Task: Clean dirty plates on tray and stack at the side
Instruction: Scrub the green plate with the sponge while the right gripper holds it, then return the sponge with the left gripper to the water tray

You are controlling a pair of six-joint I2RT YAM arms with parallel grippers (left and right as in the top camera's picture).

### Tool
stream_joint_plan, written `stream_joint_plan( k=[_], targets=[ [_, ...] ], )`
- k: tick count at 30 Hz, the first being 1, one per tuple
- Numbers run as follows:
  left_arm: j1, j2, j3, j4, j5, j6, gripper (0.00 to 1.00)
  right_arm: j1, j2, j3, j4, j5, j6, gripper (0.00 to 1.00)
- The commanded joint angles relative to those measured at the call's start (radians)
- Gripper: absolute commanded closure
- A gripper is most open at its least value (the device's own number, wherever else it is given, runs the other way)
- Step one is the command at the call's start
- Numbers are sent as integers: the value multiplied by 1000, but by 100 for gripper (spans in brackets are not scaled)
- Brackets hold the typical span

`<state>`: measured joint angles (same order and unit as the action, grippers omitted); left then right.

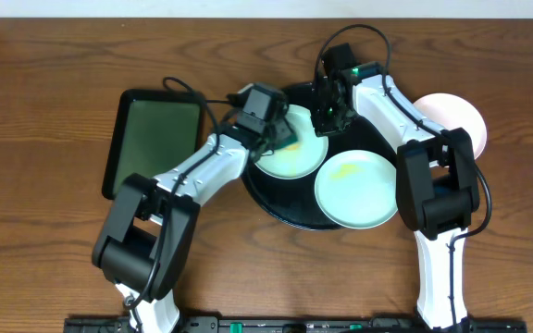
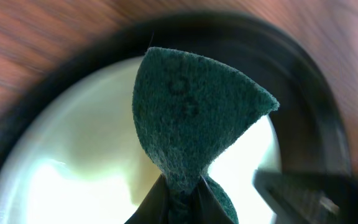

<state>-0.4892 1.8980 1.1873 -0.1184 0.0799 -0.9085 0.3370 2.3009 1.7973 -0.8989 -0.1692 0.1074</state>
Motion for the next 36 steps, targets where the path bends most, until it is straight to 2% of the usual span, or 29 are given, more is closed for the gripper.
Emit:
stream_joint_plan(
  k=[1, 11, 18, 22, 31, 36],
  targets=[
    [-32, 13, -7, 5, 53, 16, 92, 10, 89, -27, -2, 63, 19, 99],
    [-39, 109, -7, -14, -26, 14, 92, 10, 89, -27, -14, 64, 19, 99],
    [-30, 117, -7, -235, -409, 18, 92, 9, 90, -27, -14, 64, 19, 99],
    [-6, 85, -7, -310, -510, 18, 92, 9, 90, -27, -13, 64, 19, 99],
    [29, -73, -7, -323, -502, 27, 92, 9, 80, -26, -10, 64, 18, 99],
    [41, -177, -7, -318, -378, 82, 92, 16, 24, -24, 2, 64, -1, 99]
  ],
)
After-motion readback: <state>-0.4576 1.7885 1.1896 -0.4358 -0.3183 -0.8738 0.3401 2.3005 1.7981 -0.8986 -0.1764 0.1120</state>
